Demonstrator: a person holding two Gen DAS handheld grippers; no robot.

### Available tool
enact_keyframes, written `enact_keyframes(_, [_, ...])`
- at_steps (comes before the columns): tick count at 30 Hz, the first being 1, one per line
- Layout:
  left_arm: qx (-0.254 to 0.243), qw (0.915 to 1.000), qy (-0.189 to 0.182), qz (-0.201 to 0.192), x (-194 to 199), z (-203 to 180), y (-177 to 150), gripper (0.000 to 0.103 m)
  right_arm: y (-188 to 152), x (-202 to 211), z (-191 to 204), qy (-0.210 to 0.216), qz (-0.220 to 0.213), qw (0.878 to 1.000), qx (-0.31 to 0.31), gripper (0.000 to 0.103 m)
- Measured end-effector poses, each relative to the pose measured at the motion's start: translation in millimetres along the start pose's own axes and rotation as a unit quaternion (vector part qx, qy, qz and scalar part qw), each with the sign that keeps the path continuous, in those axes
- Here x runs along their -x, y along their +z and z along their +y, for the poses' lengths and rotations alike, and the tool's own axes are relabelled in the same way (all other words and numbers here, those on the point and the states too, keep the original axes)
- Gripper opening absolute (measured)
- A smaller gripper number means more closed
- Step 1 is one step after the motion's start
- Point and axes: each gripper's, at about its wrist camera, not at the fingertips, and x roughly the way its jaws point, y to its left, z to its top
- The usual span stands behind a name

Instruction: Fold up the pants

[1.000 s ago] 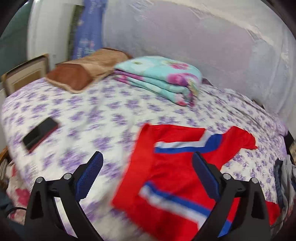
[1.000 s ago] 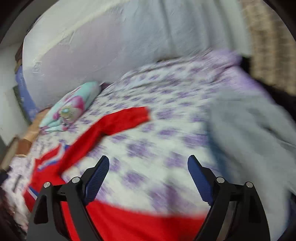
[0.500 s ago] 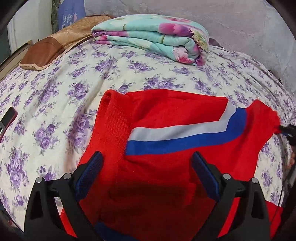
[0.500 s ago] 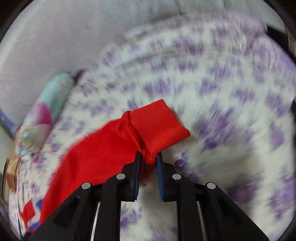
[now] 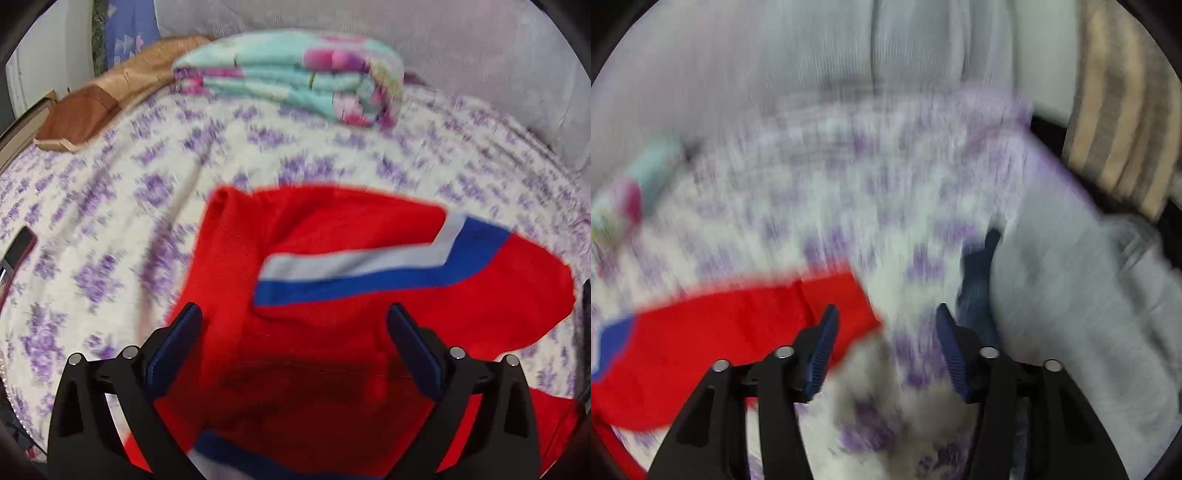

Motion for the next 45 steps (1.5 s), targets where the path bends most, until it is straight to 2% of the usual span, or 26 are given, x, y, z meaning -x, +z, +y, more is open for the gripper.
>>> enact_keyframes(1, [0.001,1.0,-0.001,-0.01,4.9,0.4,3.7,0.097,1.7,10.7,8.6,0.024,-0.031,0.999,0.006,0.068])
enact_keyframes(2, [0.001,1.0,-0.002,-0.009,4.7,-0.1,5.8,0.098,2.6,10.2,18.8,0.062,-0.036,0.997,0.017,0.069])
enact_keyframes(3, [0.001,1.0,-0.002,0.001,-0.1,-1.8,8.0,0.098,0.4,4.0,33.0,0.099,-0.018,0.994,0.036,0.069])
enact_keyframes(5, [-0.011,0.9982,-0.01,0.057,-30.3,-8.4,8.0,0.098,-10.2,-31.4,60.7,0.108,0.065,0.99,0.069,0.069])
enact_keyframes(6, [-0.022,0.9964,0.004,0.081,-47.5,-10.5,5.1,0.098,-24.4,-65.1,71.9,0.096,0.144,0.981,0.083,0.069])
enact_keyframes(7, [-0.035,0.9961,0.016,0.079,-53.3,-12.5,3.1,0.099,-36.1,-87.6,77.7,0.09,0.197,0.973,0.086,0.072])
enact_keyframes(8, [-0.052,0.9962,0.024,0.066,-51.0,-16.2,1.9,0.099,-34.1,-80.6,76.7,0.088,0.155,0.981,0.081,0.072])
enact_keyframes(10, [-0.048,0.9965,0.013,0.068,-38.8,-13.8,5.3,0.098,-26.6,-74.5,83.3,0.08,0.169,0.978,0.094,0.071])
enact_keyframes(12, [-0.036,0.9982,-0.024,0.042,-14.5,-2.6,14.2,0.098,-15.5,-53.4,83.1,0.117,0.134,0.981,0.075,0.073])
enact_keyframes(13, [-0.04,0.9986,-0.025,0.025,-4.0,0.7,20.6,0.098,-10.6,-37.5,82.5,0.124,0.112,0.982,0.083,0.074])
enact_keyframes(15, [-0.054,0.9986,-0.003,-0.002,9.2,10.2,40.7,0.098,-2.7,-12.5,84.7,0.13,0.089,0.982,0.104,0.077])
enact_keyframes(17, [-0.047,0.9988,0.013,-0.002,1.6,25.3,61.0,0.098,3.7,1.6,97.1,0.165,0.075,0.976,0.118,0.079])
enact_keyframes(21, [-0.05,0.9974,0.028,0.043,-40.2,33.2,78.3,0.098,8.5,1.0,135.1,0.209,0.062,0.961,0.171,0.079])
enact_keyframes(24, [-0.066,0.9951,0.052,0.052,-64.4,29.8,78.4,0.098,8.4,-3.1,178.5,0.23,0.057,0.946,0.223,0.079])
enact_keyframes(27, [-0.067,0.9953,0.021,0.067,-81.9,22.0,76.1,0.098,7.2,-13.0,227.2,0.26,0.071,0.925,0.267,0.079])
enact_keyframes(29, [-0.083,0.9941,0.019,0.068,-89.1,11.5,75.3,0.097,5.9,-20.0,256.0,0.273,0.081,0.915,0.285,0.079])
enact_keyframes(30, [-0.09,0.9935,0.019,0.067,-90.6,7.2,73.9,0.093,3.9,-23.3,269.0,0.28,0.085,0.91,0.294,0.079])
enact_keyframes(31, [-0.096,0.9931,0.015,0.066,-91.8,3.9,72.8,0.081,-0.4,-29.6,286.2,0.286,0.095,0.902,0.308,0.079])
enact_keyframes(32, [-0.101,0.9926,0.009,0.067,-91.5,1.3,72.4,0.078,-5.8,-34.4,299.9,0.288,0.104,0.897,0.32,0.079])
enact_keyframes(33, [-0.103,0.9928,0.012,0.061,-88.7,0.3,72.4,0.071,-13.6,-39.0,313.6,0.288,0.112,0.89,0.336,0.078])
enact_keyframes(34, [-0.103,0.9929,0.011,0.059,-87.2,0.0,72.3,0.057,-20.4,-41.4,322.9,0.284,0.118,0.885,0.35,0.058])
enact_keyframes(35, [-0.099,0.9934,0.003,0.058,-83.3,1.5,73.2,0.048,-30.7,-45.4,334.2,0.279,0.136,0.873,0.376,0.028])
enact_keyframes(36, [-0.093,0.9939,-0.013,0.059,-79.0,3.9,74.4,0.031,-35.4,-45.8,338.7,0.275,0.146,0.869,0.386,0.004])
enact_keyframes(38, [-0.082,0.9948,-0.034,0.05,-64.6,8.5,76.4,0.027,-35.7,-29.3,336.3,0.276,0.123,0.87,0.389,0.003])
enact_keyframes(42, [-0.083,0.9941,-0.066,0.023,-28.2,8.4,75.8,0.025,-13.3,25.0,295.2,0.324,0.077,0.876,0.347,0.003])
enact_keyframes(45, [-0.088,0.9915,-0.096,0.004,9.5,9.0,70.5,0.025,-10.9,84.2,254.0,0.348,0.035,0.872,0.343,0.003])
